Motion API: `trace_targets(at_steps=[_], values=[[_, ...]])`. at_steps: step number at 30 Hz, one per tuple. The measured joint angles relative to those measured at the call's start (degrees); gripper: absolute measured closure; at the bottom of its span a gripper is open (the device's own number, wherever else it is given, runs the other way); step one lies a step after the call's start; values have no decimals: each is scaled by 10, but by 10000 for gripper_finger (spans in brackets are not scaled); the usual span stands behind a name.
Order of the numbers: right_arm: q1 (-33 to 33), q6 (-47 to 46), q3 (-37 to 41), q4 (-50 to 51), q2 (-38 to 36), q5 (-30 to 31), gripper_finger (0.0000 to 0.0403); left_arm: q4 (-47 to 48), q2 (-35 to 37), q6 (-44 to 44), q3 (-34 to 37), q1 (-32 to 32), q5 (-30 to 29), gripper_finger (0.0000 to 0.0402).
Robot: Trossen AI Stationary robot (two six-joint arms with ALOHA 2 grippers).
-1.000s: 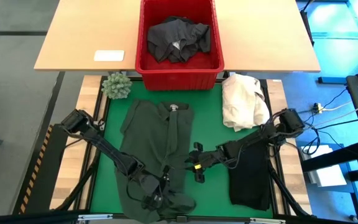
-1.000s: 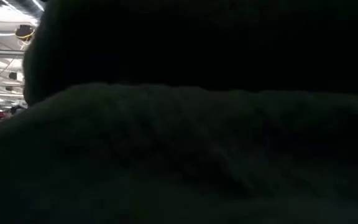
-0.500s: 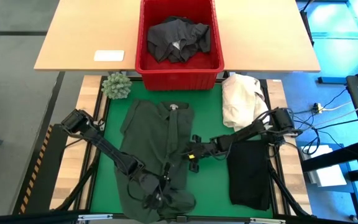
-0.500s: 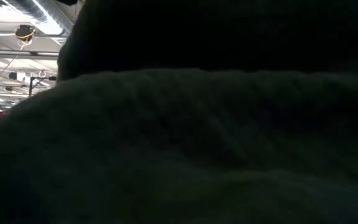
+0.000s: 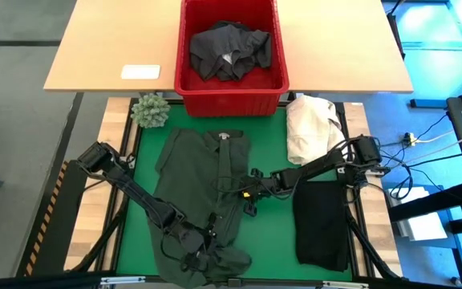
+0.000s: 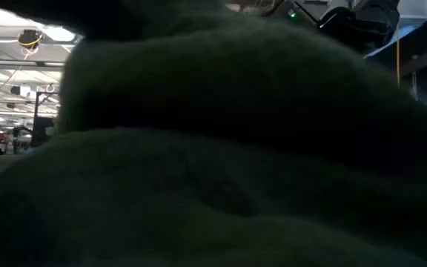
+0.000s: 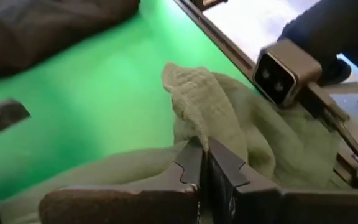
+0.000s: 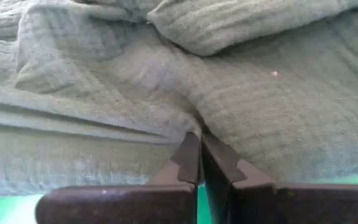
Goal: Fold laundry
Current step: Fold the green polo shirt
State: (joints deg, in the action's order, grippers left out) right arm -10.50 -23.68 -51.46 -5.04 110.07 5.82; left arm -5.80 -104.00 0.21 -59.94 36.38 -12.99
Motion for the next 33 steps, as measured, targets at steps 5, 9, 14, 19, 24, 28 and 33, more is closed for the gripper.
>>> trace_targets(at_steps=[5, 9, 14, 19, 24, 28, 33], values=[[1, 0, 0, 27, -9, 8, 399, 15, 4, -8, 0, 4, -6, 397], [1, -5, 0, 64, -19, 11, 397, 15, 20, 3, 0, 9, -23, 399], [0, -10, 0, 93, -33, -4, 400, 34, 44, 6, 0, 19, -45, 399], [0, -16, 2, 125, -55, -19, 401, 32, 47, -2, 1, 21, -52, 395], [3, -16, 4, 184, -79, 39, 401, 11, 43, -28, -2, 15, 30, 373], [6, -25, 4, 239, -91, 52, 401, 14, 41, -36, -1, 10, 28, 353], [6, -27, 4, 250, -93, 50, 401, 47, 41, -61, -1, 14, 22, 340]])
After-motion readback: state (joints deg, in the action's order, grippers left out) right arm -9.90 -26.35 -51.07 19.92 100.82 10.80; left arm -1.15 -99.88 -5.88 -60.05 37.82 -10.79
